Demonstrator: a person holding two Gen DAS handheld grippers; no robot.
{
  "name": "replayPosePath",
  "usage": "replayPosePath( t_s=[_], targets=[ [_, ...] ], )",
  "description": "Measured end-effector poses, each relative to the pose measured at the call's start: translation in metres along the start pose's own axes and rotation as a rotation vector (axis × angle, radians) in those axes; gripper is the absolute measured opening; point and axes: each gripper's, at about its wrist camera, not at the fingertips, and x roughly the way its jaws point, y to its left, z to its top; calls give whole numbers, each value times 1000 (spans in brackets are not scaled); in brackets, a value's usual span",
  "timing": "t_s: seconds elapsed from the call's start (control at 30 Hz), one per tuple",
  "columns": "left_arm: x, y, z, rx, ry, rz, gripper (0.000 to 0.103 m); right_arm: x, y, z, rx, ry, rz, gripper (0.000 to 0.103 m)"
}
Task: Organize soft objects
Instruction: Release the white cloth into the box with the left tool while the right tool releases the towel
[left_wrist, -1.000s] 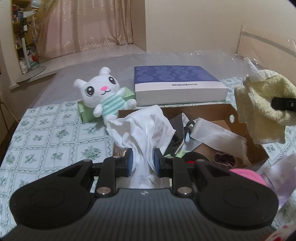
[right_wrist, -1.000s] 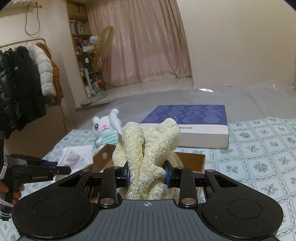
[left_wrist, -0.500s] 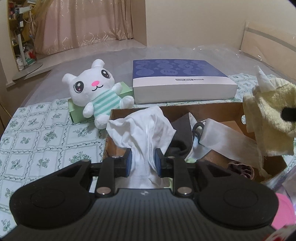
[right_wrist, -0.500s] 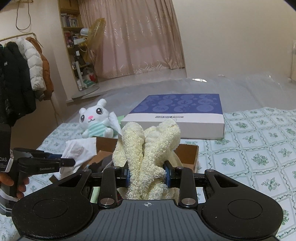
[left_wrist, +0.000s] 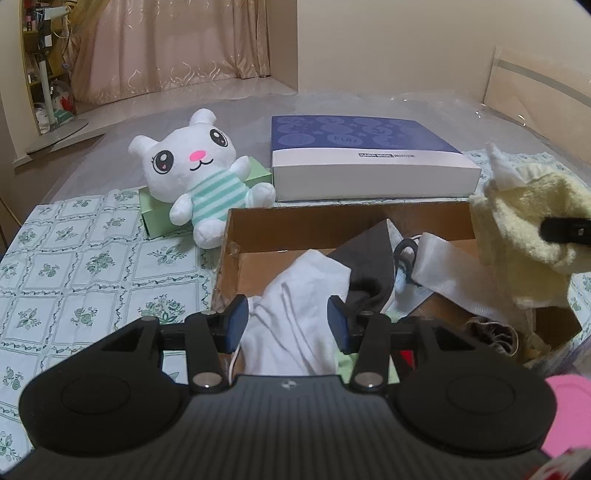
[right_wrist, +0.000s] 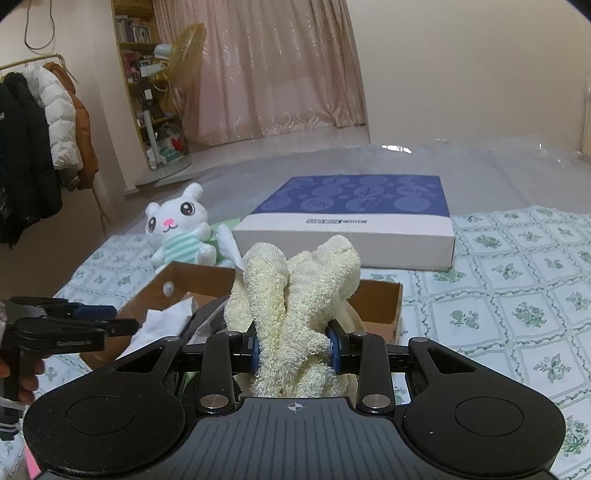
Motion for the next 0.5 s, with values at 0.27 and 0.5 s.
replayPosePath(
  t_s=[0.27,0.5],
  targets=[
    [-1,5,-3,-1,6,3,43,27,-3,-6,13,54,-7,33],
    [-2,6,-7,3,4,-1,43,46,-3,-10,19,95,0,33]
  ],
)
